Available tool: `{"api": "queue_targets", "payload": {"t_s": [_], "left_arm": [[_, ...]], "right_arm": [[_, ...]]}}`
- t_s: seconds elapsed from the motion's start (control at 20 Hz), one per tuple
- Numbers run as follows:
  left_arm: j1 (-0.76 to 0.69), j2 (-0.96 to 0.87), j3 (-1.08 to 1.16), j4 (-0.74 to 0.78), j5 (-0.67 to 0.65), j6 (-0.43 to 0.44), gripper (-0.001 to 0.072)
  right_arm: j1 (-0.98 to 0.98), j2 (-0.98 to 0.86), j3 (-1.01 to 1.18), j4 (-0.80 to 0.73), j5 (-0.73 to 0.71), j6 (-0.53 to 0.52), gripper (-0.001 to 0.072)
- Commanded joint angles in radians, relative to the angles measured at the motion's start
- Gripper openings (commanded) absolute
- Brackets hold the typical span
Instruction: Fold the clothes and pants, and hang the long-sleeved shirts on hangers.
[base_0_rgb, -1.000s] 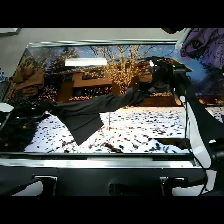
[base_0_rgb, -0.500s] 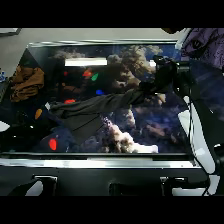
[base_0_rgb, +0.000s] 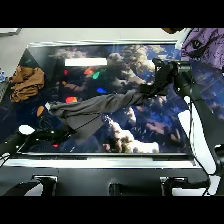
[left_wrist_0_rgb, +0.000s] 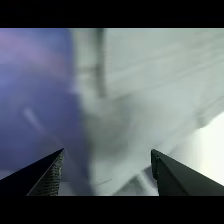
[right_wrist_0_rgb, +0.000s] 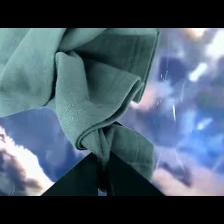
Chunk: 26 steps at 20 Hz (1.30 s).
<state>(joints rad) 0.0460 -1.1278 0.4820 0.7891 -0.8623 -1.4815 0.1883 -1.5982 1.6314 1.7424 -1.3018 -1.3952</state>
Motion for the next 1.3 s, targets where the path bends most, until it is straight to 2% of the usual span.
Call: {"api": "queue_targets", "payload": {"t_s": [0.0, 0.1, 0.15, 0.2, 0.25, 0.4, 0.5, 0.75, 0.9, 1.05, 1.25], "left_arm": [[-0.061, -0.058, -0.003, -0.033, 0.073, 0.012, 0.0605], [-0.087, -0.089, -0.002, -0.069, 0.093, 0.021, 0.0591], [-0.097, -0.104, -0.002, -0.082, 0.098, 0.022, 0.0467], [-0.097, -0.113, 0.005, -0.097, 0.091, 0.046, 0.0121], [-0.095, -0.111, 0.022, -0.118, 0.076, 0.088, 0.0017], [-0.059, -0.072, 0.173, -0.117, -0.011, 0.115, 0.0015], [-0.014, -0.029, 0.364, -0.077, -0.073, 0.111, 0.0014], [0.086, 0.029, 1.034, 0.118, -0.257, 0.033, 0.0014], [0.098, 0.080, 1.380, 0.297, -0.332, -0.048, 0.0014], [0.098, 0.194, 1.523, 0.447, -0.335, -0.114, 0.0014], [0.098, 0.346, 1.526, 0.584, -0.358, -0.198, 0.0014]], "right_arm": [[0.000, 0.001, 0.000, 0.028, -0.021, 0.008, 0.0033], [0.000, 0.001, 0.000, 0.043, -0.025, 0.029, 0.0033], [0.000, 0.001, 0.000, 0.047, -0.027, 0.031, 0.0033], [0.000, 0.001, 0.000, 0.051, -0.031, 0.031, 0.0033], [0.000, 0.001, 0.000, 0.052, -0.038, 0.031, 0.0033], [0.000, 0.023, 0.010, 0.016, -0.024, 0.030, 0.0033], [0.000, 0.050, 0.075, -0.058, -0.011, 0.031, 0.0033], [0.000, 0.167, 0.358, -0.286, -0.032, 0.031, 0.0033], [0.000, 0.323, 0.419, -0.357, -0.085, 0.021, 0.0033], [0.000, 0.498, 0.419, -0.354, -0.196, -0.002, 0.0033], [0.000, 0.665, 0.419, -0.307, -0.294, -0.018, 0.0034]]}}
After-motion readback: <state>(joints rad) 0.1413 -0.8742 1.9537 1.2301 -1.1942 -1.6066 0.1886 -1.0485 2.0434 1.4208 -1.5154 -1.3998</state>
